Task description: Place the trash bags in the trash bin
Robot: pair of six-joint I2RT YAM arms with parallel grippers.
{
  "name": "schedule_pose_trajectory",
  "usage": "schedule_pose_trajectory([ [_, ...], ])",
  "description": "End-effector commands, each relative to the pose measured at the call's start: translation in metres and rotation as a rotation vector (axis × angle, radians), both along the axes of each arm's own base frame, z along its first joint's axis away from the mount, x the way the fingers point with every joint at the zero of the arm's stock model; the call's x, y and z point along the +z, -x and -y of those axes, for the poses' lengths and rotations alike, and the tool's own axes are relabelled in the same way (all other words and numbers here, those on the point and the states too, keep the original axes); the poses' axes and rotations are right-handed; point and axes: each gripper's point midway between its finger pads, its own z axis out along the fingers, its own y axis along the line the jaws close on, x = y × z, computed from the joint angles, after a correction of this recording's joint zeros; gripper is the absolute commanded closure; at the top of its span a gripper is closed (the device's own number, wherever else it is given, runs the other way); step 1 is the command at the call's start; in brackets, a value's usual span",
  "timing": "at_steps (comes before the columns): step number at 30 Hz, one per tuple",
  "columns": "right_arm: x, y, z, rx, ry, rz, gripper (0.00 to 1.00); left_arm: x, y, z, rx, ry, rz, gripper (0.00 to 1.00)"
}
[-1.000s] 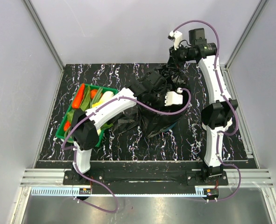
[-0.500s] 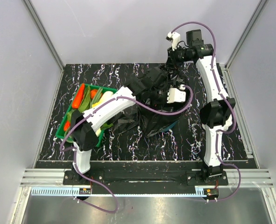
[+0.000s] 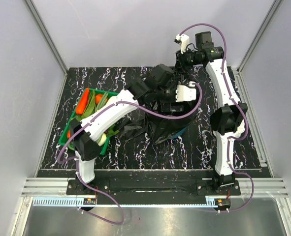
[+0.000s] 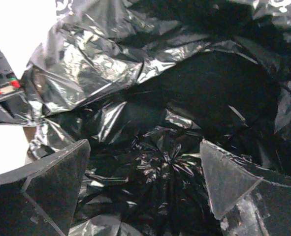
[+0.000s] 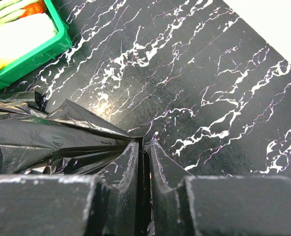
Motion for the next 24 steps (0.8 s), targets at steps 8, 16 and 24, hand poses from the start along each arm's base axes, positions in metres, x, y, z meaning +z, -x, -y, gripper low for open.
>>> schedule_pose_trajectory([
  [8,0.033,0.003,0.0,-0.02,0.004,0.088,0.52,0.134,0.011,-0.03,0.133,0.32,0.031,0.01],
  [16,0.059,0.008,0.008,-0.047,0.018,0.152,0.3,0.114,-0.008,-0.061,0.2,0.268,0.037,0.01],
  [24,0.106,0.016,0.019,-0.104,0.013,0.261,0.16,0.114,-0.036,-0.092,0.297,0.378,-0.053,0.01],
])
